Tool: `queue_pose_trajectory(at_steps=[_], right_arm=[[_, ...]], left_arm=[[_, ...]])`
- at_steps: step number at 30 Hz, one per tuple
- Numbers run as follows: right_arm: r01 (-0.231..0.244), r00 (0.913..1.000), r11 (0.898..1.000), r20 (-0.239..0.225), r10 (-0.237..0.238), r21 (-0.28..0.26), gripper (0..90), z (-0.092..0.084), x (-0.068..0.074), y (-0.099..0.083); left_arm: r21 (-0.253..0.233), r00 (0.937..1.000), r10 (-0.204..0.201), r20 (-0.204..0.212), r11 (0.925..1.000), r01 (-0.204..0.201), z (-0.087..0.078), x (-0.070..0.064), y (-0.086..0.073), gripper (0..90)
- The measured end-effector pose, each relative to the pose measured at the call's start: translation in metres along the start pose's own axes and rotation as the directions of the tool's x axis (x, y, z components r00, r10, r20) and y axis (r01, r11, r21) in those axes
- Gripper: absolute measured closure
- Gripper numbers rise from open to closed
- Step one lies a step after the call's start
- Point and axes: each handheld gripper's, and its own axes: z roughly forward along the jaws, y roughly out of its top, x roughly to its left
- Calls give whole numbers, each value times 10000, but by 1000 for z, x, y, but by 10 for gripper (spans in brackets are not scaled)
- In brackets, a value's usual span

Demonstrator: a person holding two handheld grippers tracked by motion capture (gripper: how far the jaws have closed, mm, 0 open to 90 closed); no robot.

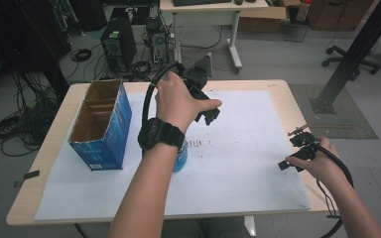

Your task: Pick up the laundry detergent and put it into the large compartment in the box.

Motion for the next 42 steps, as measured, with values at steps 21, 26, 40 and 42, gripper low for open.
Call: queue_pose_trajectory(at_steps=[21, 26, 40, 42], right_arm=[[20, 10000, 10000, 5, -20, 8, 110, 1, 3, 1], [10, 10000, 10000, 15, -10, 25, 110, 2, 3, 1], [-9, 10000, 10000, 15, 9, 87, 110, 4, 2, 0], [-6, 10000, 10000, 12, 6, 84, 110, 5, 2, 0]], left_arm=[[221, 9993, -264, -281, 9994, 270, 4, 19, -12, 82], [275, 9990, -323, -323, 9991, 332, 7, 20, -13, 82], [524, 9983, -345, -471, 9979, 369, 18, 24, -14, 84], [563, 9983, -332, -481, 9978, 359, 21, 24, -14, 85]])
